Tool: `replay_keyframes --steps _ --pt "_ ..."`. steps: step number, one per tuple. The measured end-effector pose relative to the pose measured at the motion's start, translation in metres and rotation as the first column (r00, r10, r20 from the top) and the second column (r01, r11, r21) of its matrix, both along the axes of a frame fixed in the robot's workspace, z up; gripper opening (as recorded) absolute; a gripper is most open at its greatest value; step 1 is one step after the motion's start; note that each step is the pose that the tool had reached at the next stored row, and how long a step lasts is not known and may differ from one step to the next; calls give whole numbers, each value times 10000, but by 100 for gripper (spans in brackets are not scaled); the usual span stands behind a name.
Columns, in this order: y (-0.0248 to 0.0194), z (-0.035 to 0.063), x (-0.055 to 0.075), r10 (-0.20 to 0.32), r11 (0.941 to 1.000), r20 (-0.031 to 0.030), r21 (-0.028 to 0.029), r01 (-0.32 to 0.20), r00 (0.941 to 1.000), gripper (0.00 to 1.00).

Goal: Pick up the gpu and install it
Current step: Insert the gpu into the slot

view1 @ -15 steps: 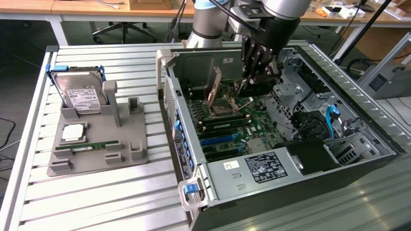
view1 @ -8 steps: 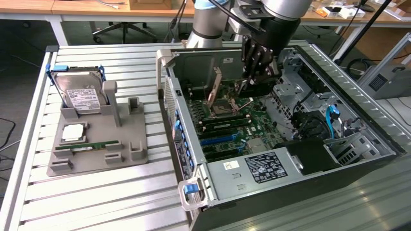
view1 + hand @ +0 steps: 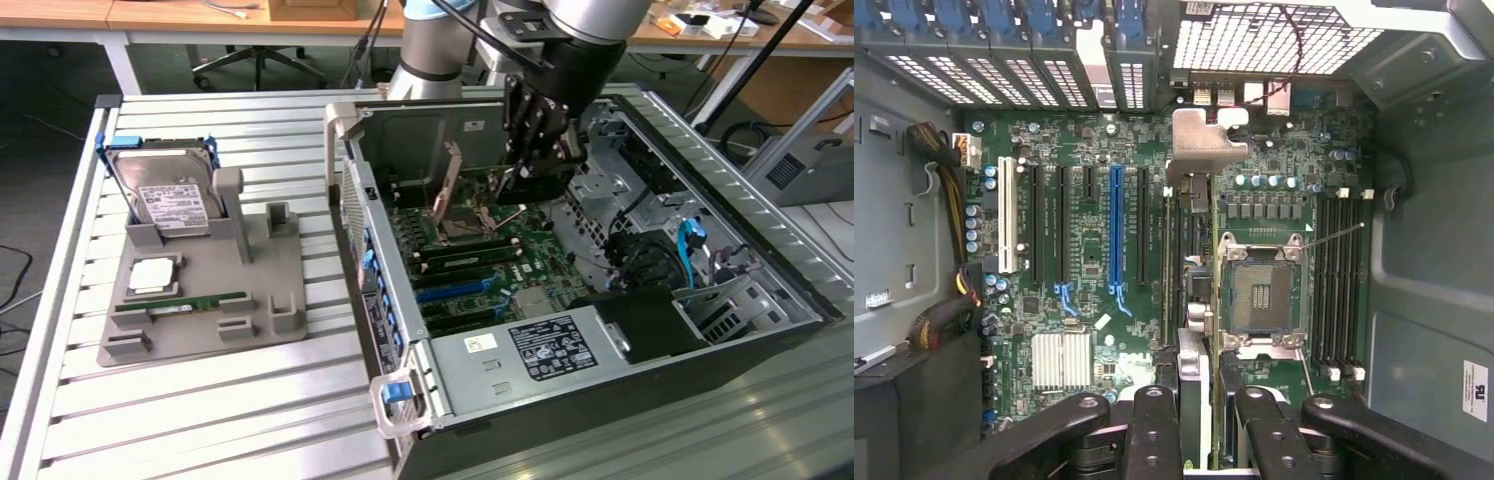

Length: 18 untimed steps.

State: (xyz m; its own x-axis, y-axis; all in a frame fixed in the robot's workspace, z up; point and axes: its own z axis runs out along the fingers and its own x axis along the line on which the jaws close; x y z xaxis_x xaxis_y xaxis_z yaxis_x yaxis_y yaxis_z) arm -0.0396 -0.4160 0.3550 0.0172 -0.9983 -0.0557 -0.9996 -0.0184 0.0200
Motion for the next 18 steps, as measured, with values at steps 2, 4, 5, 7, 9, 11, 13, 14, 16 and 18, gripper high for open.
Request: replay_keyframes --steps 2,4,5,7,9,11,13,14,16,18 --pt "-7 -1 0 0 10000 0 0 0 10000 27" --pt "-19 -1 0 1 10000 1 1 -1 10000 27" --pt "-24 -1 0 0 10000 0 0 0 10000 27" --pt "-33 -2 0 0 10000 1 1 0 10000 27" --pt "-42 -2 0 0 10000 0 0 0 10000 27" --pt "-51 -3 0 0 10000 0 0 0 10000 27" --pt "-60 -3 0 0 10000 0 1 0 10000 27" --pt "-65 -3 0 0 10000 1 1 0 10000 27" --pt "-76 -3 0 0 10000 0 0 0 10000 27" --pt "-84 -4 0 0 10000 0 0 0 10000 27"
